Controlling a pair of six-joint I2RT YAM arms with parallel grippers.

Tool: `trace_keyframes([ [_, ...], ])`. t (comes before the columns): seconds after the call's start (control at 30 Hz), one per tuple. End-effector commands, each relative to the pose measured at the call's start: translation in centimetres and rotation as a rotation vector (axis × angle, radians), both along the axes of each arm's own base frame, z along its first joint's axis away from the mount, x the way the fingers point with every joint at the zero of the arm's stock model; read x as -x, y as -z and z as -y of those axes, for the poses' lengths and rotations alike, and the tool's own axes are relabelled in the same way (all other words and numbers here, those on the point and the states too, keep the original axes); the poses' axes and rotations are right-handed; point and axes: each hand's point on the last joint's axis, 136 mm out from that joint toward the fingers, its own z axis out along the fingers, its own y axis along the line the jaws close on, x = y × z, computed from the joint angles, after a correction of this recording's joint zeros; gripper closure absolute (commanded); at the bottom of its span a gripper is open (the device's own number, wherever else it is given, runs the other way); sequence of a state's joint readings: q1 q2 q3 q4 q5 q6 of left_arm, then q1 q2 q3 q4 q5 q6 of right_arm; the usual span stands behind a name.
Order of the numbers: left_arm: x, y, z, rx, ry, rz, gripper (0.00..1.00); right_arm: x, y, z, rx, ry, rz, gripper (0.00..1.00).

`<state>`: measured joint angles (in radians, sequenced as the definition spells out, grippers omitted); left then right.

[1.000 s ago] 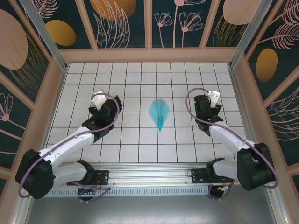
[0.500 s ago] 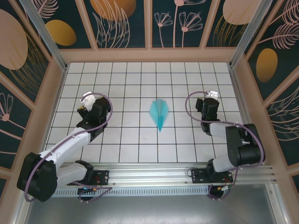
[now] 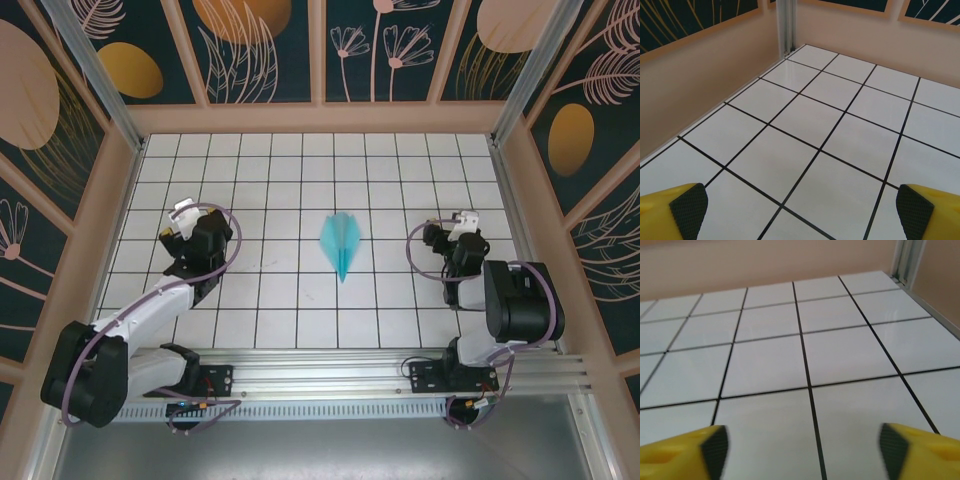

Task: Fold a paper plane with a square sheet of paper (pick it up from the middle)
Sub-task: Reset both arms

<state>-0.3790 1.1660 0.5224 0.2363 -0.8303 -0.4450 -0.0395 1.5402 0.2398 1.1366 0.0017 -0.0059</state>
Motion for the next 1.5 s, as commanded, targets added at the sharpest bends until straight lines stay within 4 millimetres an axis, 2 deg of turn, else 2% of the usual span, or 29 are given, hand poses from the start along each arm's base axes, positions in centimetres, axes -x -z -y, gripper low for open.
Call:
trace_keyframes([
  [0.0,-0.3,-0.7,-0.7,-0.009,0.003,0.063,0.02,-0.4,-2.3,-0.7,-0.019,-0.032,0.099,0.01],
  [0.2,-0.6,-0.8,-2.5,-0.018,-0.031,0.087,0.02,-0.4,-2.4,-0.7,-0.02,-0.033,0.1,0.01],
  [0.47,-1.8,-0.4,-3.8,-0.059,-0.019,0.098,0.01,-0.4,-2.4,-0.7,-0.019,-0.033,0.1,0.01],
  [0.57,-1.5,0.4,-4.8,-0.067,-0.041,0.1,0.02,-0.4,-2.3,-0.7,-0.019,-0.033,0.099,0.01],
  [0.7,-2.0,2.1,-4.6,-0.081,0.002,0.071,0.01,-0.4,-2.4,-0.7,-0.019,-0.033,0.1,0.01],
  [0.8,-2.0,2.7,-4.3,-0.079,0.035,0.114,0.01,-0.4,-2.3,-0.7,-0.019,-0.033,0.098,0.01],
  [0.9,-2.6,1.9,-3.9,-0.113,0.074,0.147,0.01,-0.4,-2.3,-0.7,-0.02,-0.033,0.098,0.01],
  [0.97,-2.3,0.8,-4.2,-0.139,0.093,0.229,0.01,-0.4,-2.3,-0.7,-0.019,-0.033,0.1,0.01],
  [1.03,-2.6,1.8,-4.9,-0.097,0.118,0.247,0.01,-0.4,-2.4,-0.7,-0.019,-0.033,0.1,0.01],
  [1.13,-2.8,2.4,-3.4,-0.095,0.233,0.235,0.01,-0.4,-2.3,-0.7,-0.02,-0.034,0.099,0.01],
  [1.17,-2.8,3.4,-3.0,-0.099,0.266,0.217,0.02,-0.4,-2.3,-0.7,-0.02,-0.033,0.1,0.01],
  [1.2,-2.7,2.3,-3.0,-0.107,0.267,0.28,0.02,-0.4,-2.3,-0.7,-0.02,-0.033,0.099,0.01],
  [1.27,-3.2,3.1,-3.1,-0.078,0.287,0.227,0.01,-0.4,-2.3,-0.7,-0.021,-0.034,0.1,0.01],
  [1.47,-2.9,2.8,-3.4,-0.083,0.267,0.247,0.02,-0.4,-2.3,-0.7,-0.02,-0.034,0.098,0.01],
])
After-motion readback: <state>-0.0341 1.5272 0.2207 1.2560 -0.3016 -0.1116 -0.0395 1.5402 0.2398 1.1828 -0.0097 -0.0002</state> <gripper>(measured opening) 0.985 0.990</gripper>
